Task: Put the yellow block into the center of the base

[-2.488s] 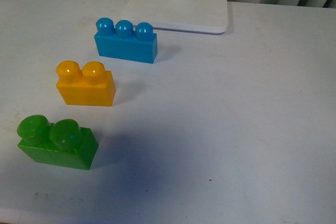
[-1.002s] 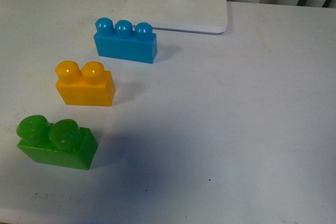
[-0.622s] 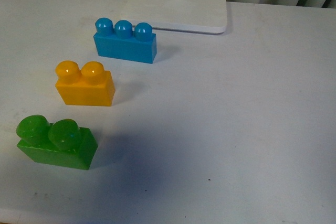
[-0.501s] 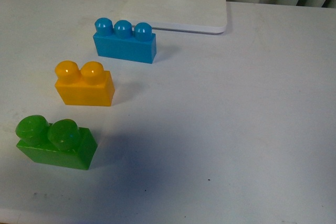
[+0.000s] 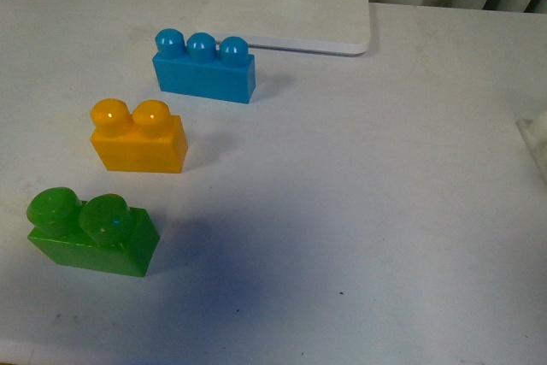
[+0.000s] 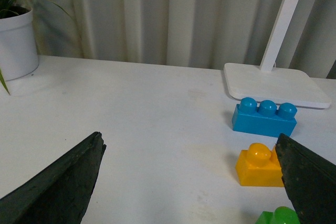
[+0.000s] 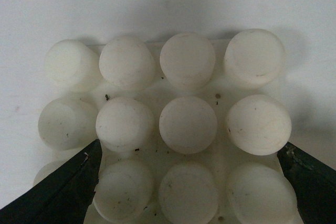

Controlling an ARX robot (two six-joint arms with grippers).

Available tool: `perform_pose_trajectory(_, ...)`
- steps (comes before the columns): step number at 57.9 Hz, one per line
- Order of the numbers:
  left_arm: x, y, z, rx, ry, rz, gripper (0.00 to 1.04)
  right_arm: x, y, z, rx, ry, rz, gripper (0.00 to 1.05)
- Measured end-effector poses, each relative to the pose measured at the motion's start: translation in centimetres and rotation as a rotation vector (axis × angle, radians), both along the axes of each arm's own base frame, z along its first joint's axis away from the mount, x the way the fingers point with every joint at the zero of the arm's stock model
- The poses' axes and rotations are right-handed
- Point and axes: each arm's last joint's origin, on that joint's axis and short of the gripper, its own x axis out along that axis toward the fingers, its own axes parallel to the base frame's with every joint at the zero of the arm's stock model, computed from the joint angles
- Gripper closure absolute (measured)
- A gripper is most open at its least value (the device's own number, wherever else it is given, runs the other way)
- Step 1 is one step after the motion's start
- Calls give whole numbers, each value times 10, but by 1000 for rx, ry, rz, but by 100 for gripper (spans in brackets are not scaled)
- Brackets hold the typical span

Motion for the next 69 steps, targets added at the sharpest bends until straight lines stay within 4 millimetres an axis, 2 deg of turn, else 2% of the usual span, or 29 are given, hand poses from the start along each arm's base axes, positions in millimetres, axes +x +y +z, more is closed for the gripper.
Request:
perform_pose_trajectory(9, 0, 0, 0, 0, 0, 0, 6, 1, 40, 0, 7, -1, 8, 8)
perform_pose_trajectory(16, 0, 0, 0, 0, 0, 0, 6, 1, 85, 0, 34, 0, 44, 8)
perform_pose_trajectory(25, 0, 0, 0, 0, 0, 0, 6, 1, 125, 3, 80, 4, 61, 9)
perform_pose_trajectory(31, 0, 0, 0, 0, 0, 0, 6, 2, 143, 5, 104, 8, 59, 9)
perform_pose_trajectory(40, 0, 0, 0, 0, 0, 0, 6, 7, 158, 5, 124, 9, 32, 9)
perform_pose_trajectory(58, 0, 0, 0, 0, 0, 0, 6, 10, 164, 7, 178, 14, 34, 9)
perform_pose_trajectory(69, 0, 0, 0, 0, 0, 0, 6, 7, 165, 12, 290, 26, 95, 9)
